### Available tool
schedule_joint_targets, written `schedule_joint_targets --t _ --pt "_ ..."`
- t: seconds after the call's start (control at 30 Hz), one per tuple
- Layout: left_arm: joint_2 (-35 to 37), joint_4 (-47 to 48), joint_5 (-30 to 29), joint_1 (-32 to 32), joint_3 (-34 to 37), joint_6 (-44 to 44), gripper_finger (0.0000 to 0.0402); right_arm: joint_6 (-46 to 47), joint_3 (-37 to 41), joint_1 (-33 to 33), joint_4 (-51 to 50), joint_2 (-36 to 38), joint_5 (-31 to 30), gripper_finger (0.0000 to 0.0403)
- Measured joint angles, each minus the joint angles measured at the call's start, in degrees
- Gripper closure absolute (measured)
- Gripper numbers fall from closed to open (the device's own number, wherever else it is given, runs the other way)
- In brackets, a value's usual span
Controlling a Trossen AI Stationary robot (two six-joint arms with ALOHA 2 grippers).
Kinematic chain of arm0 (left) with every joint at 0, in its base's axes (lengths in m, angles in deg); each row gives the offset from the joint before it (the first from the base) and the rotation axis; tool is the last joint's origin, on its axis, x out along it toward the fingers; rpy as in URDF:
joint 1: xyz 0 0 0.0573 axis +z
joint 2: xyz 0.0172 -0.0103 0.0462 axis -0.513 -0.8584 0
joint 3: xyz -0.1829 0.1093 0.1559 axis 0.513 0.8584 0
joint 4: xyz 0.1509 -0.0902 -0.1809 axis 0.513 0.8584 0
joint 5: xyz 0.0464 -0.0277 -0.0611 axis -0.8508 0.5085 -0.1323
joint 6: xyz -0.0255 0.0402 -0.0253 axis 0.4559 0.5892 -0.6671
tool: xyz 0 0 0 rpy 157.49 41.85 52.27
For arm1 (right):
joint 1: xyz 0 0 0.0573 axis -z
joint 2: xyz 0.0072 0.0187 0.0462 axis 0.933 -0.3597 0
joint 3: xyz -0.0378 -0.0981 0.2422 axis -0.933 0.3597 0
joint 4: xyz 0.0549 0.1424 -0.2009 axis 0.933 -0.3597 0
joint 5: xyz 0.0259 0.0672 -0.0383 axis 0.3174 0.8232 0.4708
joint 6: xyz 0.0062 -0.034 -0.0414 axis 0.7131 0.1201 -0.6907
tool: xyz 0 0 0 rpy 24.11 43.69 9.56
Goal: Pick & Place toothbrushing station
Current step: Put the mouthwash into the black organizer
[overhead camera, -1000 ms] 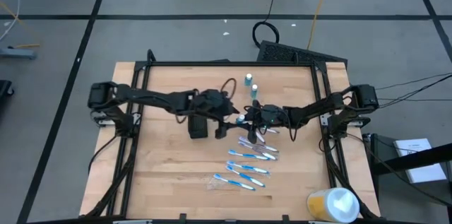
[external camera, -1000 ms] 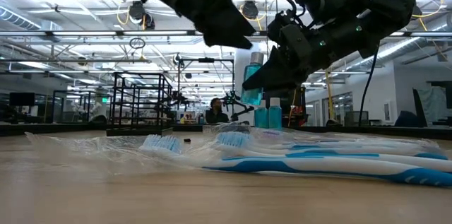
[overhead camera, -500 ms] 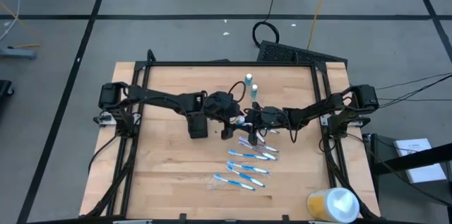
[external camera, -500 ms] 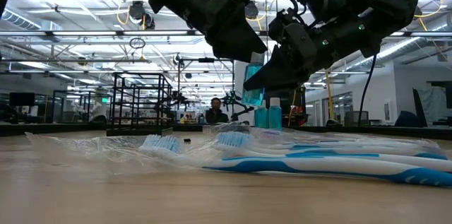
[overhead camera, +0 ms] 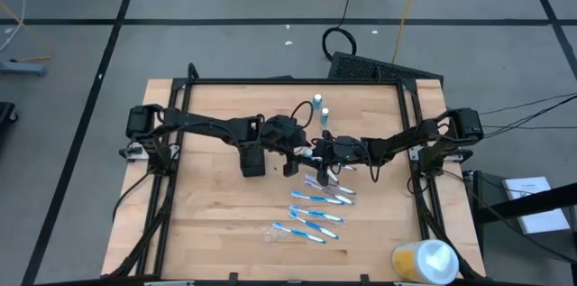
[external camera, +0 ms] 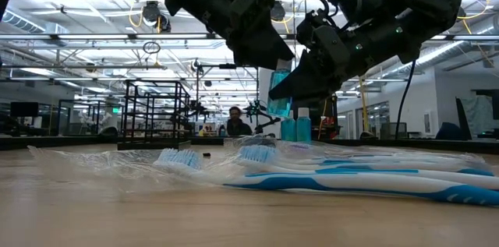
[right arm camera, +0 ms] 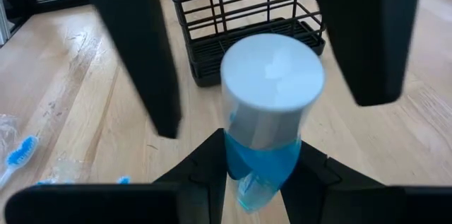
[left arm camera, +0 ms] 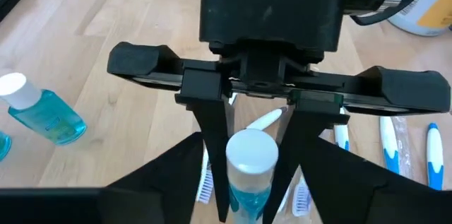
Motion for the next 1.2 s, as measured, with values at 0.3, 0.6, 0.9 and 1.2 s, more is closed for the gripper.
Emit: schedule_joint_targets --t 0.3,0.6,0.9,1.2 --pt "-0.38 -0.06 0.04 0.04 0.07 -0.2 0.0261 0.01 0.0 0.0 0.0 0.0 0.02 0.0307" --pt "-0.38 -0.14 0.09 0.04 0.07 -0.18 0.0301 -0.13 0.0 0.0 0.0 0.0 0.0 0.0307" --pt "0.1 -2.81 -0.07 0.04 0.24 2.3 0.0302 0.47 0.02 -0.2 -0.01 0.13 -2.67 0.0281" --pt "6.8 0.41 -3.27 0.85 0.17 3.76 0.0302 0.52 0.11 -0.2 -3.11 1.67 -2.43 0.0172"
